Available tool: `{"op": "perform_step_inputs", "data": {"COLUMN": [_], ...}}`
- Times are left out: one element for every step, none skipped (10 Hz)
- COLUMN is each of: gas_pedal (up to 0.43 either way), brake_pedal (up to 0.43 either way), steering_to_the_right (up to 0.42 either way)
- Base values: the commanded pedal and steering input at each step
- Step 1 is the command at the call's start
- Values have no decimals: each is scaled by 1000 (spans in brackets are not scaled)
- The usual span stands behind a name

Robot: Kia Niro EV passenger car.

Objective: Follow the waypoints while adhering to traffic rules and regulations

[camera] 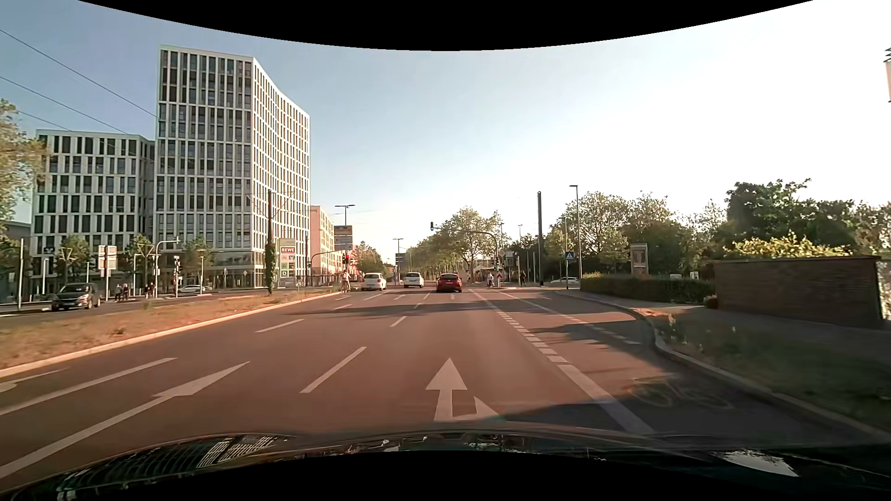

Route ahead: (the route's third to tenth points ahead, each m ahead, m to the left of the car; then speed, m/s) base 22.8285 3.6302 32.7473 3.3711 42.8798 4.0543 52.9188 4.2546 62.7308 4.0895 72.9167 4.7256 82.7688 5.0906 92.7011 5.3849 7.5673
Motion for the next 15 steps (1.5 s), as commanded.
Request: {"op": "perform_step_inputs", "data": {"gas_pedal": [228,228,228,228,228,228,228,228,228,228,228,228,228,228,228], "brake_pedal": [0,0,0,0,0,0,0,0,0,0,0,0,0,0,0], "steering_to_the_right": [2,-1,-2,-3,-5,-5,-5,-5,-5,-5,-6,-5,-5,-5,-5]}}
